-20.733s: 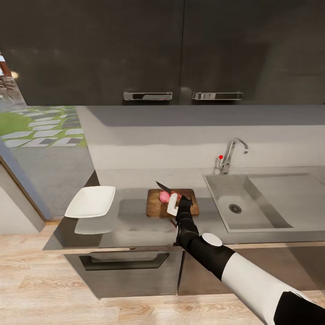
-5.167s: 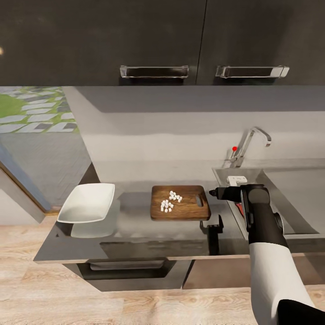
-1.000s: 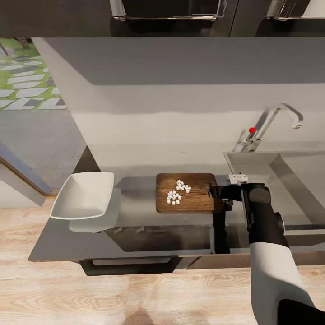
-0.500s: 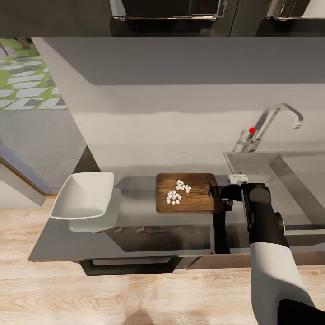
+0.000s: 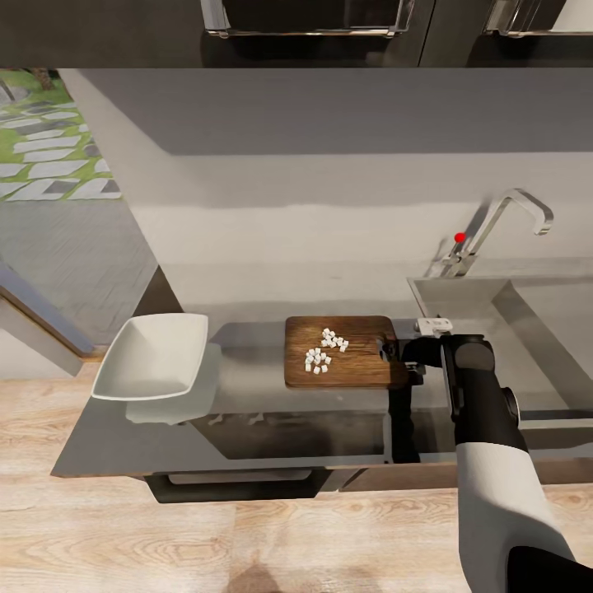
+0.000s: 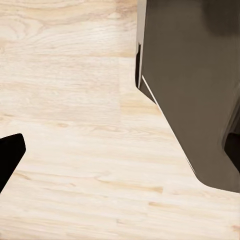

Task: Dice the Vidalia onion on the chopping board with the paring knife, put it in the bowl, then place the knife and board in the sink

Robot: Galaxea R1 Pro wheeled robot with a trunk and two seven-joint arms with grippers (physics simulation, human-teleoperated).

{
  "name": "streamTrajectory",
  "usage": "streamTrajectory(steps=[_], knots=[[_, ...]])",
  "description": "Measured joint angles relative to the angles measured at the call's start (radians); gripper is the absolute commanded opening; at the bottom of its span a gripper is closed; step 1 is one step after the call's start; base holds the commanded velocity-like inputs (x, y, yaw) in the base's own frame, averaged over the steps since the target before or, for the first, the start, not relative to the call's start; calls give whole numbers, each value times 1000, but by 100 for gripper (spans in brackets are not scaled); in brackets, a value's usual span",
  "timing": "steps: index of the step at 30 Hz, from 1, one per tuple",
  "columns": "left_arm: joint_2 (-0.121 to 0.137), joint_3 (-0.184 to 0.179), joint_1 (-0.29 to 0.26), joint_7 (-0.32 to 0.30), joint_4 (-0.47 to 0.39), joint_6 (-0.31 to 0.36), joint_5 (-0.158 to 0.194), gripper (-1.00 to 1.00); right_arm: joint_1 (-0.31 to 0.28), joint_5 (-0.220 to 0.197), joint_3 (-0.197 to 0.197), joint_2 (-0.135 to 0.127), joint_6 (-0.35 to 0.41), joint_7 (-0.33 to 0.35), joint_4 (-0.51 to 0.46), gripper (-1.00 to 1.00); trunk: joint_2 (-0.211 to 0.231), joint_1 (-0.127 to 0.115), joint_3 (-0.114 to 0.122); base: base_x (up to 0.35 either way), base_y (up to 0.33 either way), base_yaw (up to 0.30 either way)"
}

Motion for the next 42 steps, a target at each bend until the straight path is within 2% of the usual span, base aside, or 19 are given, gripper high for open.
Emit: streamTrajectory(steps=[4,5,8,20,42], knots=[[0,0,0,-2,0,0,0,100,0,-3,-1,-1,0,0,0,100,0,0,0,0,0,0],[-1,-1,0,-2,0,0,0,100,0,-3,-1,-1,0,1,0,-100,0,0,0,0,0,0],[-2,-1,0,-3,-1,0,-1,100,0,9,-2,-2,-4,-1,2,-100,0,0,0,0,0,0],[-1,-1,0,-3,0,0,0,100,0,1,-1,0,-1,-1,2,-100,0,0,1,0,0,0],[-2,-1,0,-3,0,0,0,100,0,0,-2,0,-1,0,61,-100,0,0,35,0,0,0]])
